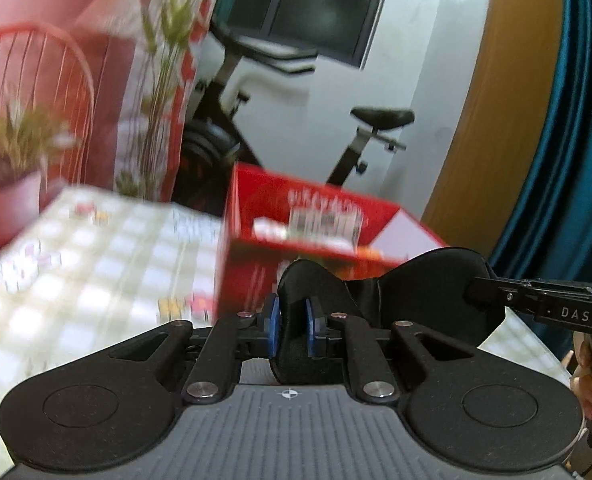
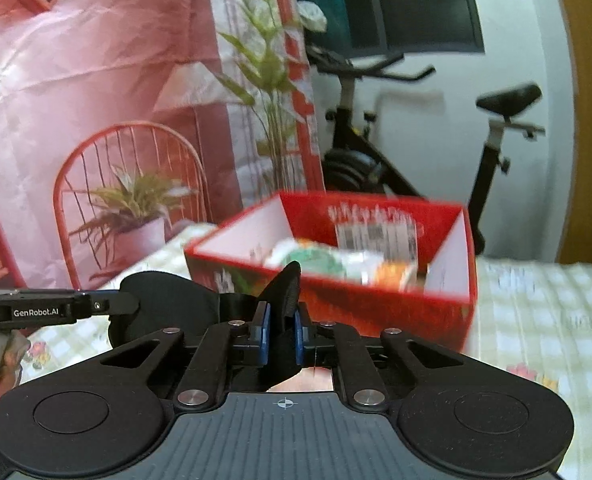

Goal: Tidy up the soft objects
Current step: 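Lift the black eye mask with both tools and lower it into the box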

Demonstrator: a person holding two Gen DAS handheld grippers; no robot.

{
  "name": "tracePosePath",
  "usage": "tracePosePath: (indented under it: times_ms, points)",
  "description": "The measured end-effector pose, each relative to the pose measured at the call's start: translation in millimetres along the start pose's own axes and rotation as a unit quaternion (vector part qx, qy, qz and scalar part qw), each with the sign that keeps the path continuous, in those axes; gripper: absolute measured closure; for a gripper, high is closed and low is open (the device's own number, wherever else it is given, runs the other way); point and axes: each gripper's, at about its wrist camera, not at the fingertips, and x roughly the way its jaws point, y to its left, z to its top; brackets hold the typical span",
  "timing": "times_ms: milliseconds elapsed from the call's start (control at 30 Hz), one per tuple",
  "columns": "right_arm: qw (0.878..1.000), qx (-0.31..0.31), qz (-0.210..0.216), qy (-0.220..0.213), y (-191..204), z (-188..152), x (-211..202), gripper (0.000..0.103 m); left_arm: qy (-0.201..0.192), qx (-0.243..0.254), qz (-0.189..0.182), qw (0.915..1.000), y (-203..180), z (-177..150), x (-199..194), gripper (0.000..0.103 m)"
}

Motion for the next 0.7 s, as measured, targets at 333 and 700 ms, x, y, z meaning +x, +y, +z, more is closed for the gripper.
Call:
tracePosePath:
  times_ms: [333,700]
  points:
    - [0.998,-0.041,-0.003,-0.047,-11,64,17,0.093,-0.053,0.046,0.008,0.9975,-15,66,20,0.089]
    - [0.997,-0.047,-0.023,-0.054,-38,108,61,0.093,-0.053,0.075,0.019,0.9956,-17,106,68,0.089]
